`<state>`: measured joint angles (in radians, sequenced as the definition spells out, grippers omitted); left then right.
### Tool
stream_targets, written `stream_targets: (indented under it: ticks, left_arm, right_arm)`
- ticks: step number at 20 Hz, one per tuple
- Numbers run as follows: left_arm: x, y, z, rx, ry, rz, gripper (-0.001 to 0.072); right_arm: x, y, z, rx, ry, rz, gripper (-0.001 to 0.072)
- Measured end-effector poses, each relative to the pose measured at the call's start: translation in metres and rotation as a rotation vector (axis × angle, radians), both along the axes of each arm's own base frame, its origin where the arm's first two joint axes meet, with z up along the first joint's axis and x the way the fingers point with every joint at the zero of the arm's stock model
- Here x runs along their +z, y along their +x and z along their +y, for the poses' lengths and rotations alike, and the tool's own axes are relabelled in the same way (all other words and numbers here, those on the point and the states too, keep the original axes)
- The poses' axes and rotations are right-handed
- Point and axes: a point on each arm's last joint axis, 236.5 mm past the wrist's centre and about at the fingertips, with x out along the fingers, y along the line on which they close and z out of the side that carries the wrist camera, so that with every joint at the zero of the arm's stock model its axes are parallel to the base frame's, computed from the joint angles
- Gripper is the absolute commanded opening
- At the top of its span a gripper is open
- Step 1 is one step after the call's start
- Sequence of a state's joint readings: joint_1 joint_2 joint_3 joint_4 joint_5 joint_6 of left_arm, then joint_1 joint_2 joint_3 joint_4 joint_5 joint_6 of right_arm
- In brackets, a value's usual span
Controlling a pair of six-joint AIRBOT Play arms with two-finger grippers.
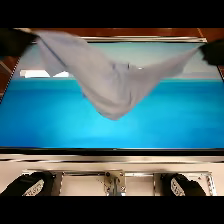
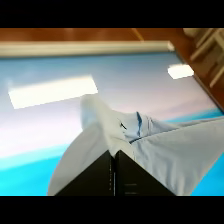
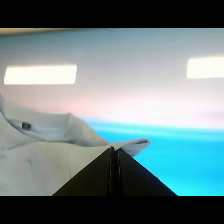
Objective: Fold the shirts.
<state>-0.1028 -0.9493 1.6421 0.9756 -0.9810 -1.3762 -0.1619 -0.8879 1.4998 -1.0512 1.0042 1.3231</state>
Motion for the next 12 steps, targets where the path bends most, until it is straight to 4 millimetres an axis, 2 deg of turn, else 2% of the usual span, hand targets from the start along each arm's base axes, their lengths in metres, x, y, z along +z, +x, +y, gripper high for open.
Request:
stream_targets:
  ticks: [1, 3, 5, 8, 10, 12]
  left_arm:
    - [0.028, -0.017, 0.009, 0.023, 0.000, -0.073, 0.0031]
    - [0.074, -0.053, 0.026, 0.075, 0.003, -0.203, 0.0031]
    - [0.097, -0.080, 0.047, 0.154, 0.027, -0.278, 0.0032]
    - [0.107, -0.102, 0.085, 0.316, 0.091, -0.313, 0.0032]
    - [0.102, -0.108, 0.106, 0.400, 0.136, -0.294, 0.0032]
    - [0.090, -0.104, 0.120, 0.452, 0.171, -0.250, 0.0032]
  right_arm:
    - [0.033, -0.018, 0.002, -0.007, -0.008, -0.085, 0.0056]
    - [0.080, -0.053, 0.005, -0.020, -0.023, -0.211, 0.0055]
    - [0.110, -0.083, 0.003, -0.048, -0.056, -0.301, 0.0055]
    - [0.129, -0.113, -0.010, -0.122, -0.108, -0.359, 0.0055]
    - [0.128, -0.121, -0.019, -0.165, -0.131, -0.349, 0.0055]
    - [0.127, -0.119, -0.026, -0.191, -0.140, -0.340, 0.0055]
